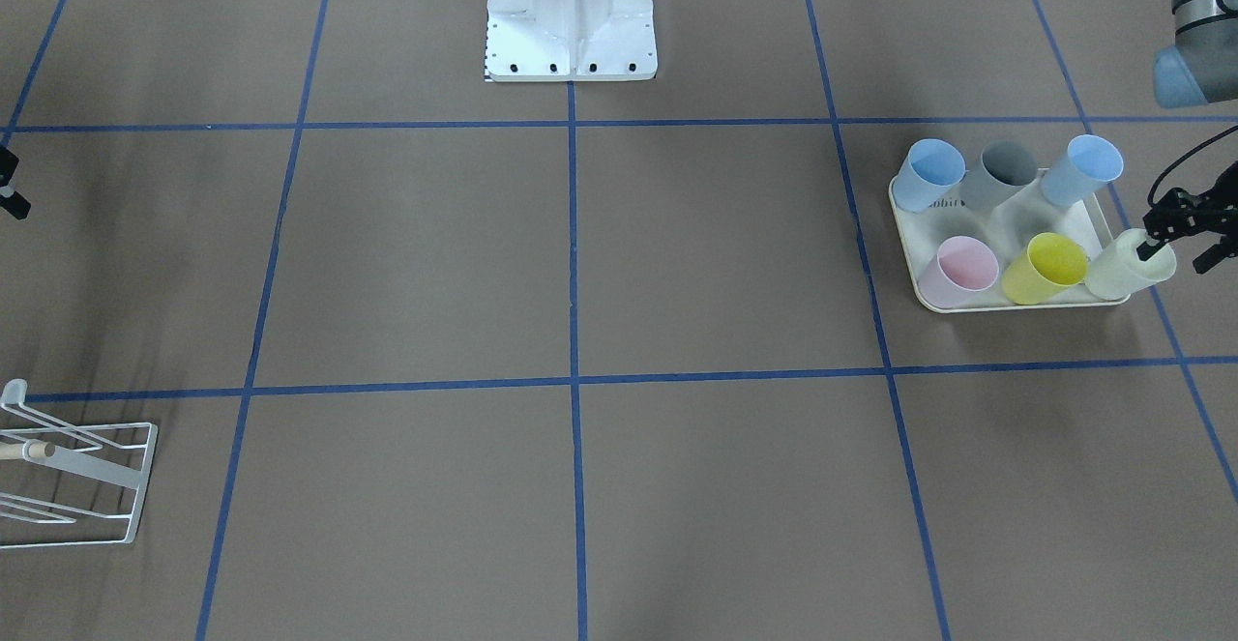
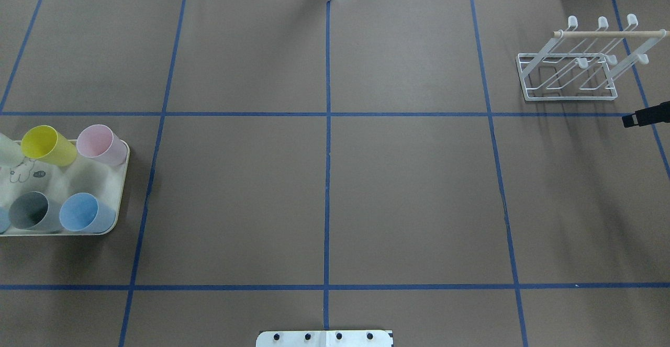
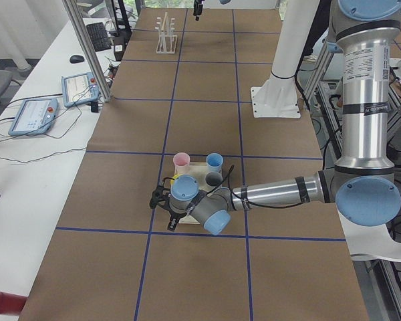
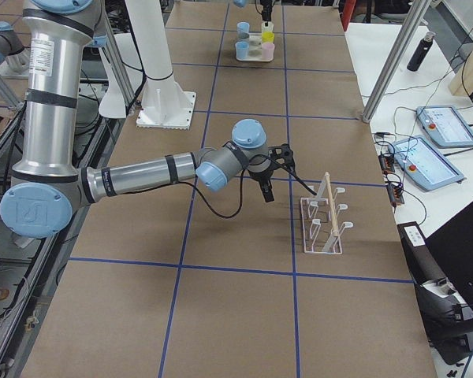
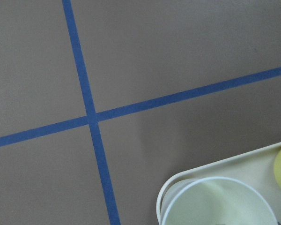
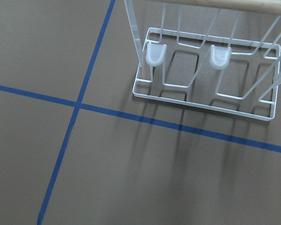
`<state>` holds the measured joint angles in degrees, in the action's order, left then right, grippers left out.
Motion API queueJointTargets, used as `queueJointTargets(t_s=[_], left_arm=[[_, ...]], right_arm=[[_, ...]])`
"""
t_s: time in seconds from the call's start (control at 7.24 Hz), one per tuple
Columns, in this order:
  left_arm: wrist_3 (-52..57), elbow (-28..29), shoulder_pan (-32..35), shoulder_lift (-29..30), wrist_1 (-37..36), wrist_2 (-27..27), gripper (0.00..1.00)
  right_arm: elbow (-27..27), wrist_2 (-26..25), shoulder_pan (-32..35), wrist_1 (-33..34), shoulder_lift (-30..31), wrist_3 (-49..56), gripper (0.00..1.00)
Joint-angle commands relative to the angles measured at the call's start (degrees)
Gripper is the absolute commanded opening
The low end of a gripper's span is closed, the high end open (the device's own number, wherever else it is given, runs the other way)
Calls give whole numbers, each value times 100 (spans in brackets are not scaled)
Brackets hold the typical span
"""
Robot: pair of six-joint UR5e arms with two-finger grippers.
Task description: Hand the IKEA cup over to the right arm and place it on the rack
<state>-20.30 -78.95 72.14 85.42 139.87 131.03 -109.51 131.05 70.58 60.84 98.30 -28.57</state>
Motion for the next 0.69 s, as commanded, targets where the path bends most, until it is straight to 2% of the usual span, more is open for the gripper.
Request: queueJointTargets(t_s=[0.0, 0.14, 0.41, 0.55], left_arm=[[-9, 2, -7, -17, 162, 45, 0], [-9, -42, -7, -86, 181, 54, 0], [0, -42, 63, -78, 164, 762, 0], [0, -59, 333, -69, 155, 783, 0]], right_arm=[[0, 0, 0, -2, 5, 0, 100], [0, 0, 0, -10, 5, 0, 100], [0, 0, 0, -37, -4, 9, 100], [0, 0, -9, -46, -30, 0, 100]])
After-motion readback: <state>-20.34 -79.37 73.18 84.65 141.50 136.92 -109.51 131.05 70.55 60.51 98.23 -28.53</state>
